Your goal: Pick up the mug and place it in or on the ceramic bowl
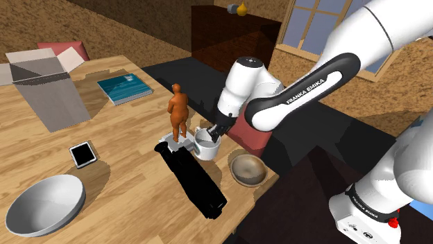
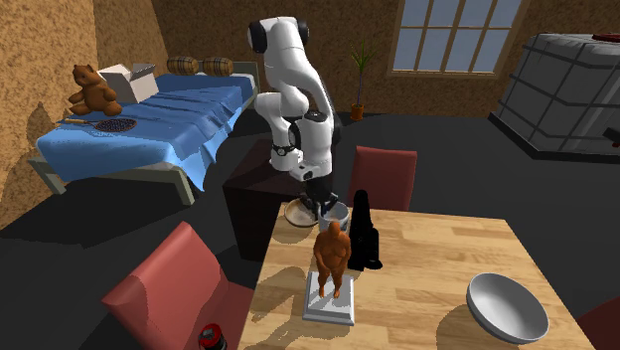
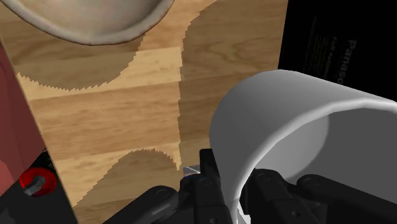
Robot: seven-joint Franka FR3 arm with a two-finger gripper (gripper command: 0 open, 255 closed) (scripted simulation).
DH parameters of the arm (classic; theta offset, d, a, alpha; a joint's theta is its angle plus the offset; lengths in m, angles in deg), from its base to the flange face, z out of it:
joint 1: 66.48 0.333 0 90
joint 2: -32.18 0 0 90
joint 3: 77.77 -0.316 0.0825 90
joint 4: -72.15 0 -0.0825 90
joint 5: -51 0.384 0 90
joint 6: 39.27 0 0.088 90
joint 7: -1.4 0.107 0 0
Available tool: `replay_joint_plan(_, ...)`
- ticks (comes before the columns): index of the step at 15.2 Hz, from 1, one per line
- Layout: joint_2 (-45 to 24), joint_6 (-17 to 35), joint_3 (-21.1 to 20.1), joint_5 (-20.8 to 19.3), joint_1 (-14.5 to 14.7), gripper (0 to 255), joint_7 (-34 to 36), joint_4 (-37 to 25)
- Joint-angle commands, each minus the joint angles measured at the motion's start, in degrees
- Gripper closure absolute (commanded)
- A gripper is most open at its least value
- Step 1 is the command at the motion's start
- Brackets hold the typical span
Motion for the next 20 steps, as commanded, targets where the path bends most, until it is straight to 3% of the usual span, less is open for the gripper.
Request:
replay_joint_plan(1, 3.42, 0.53, -0.44, 2.72, -1.11, 255, -2.71, 3.65)
replay_joint_plan(4, 9.6, 1.79, -0.36, 8.21, -2.3, 255, -8.38, 10.6)
replay_joint_plan(8, 18.02, 2.19, 1.9, 15.34, -1.74, 255, -16.25, 19.19)
replay_joint_plan(13, 28.65, 0.74, 6.69, 20.36, 0.03, 255, -23.91, 28.69)
replay_joint_plan(20, 21.83, 8.77, 6.16, 20.5, -0.04, 255, -24.1, 29.92)
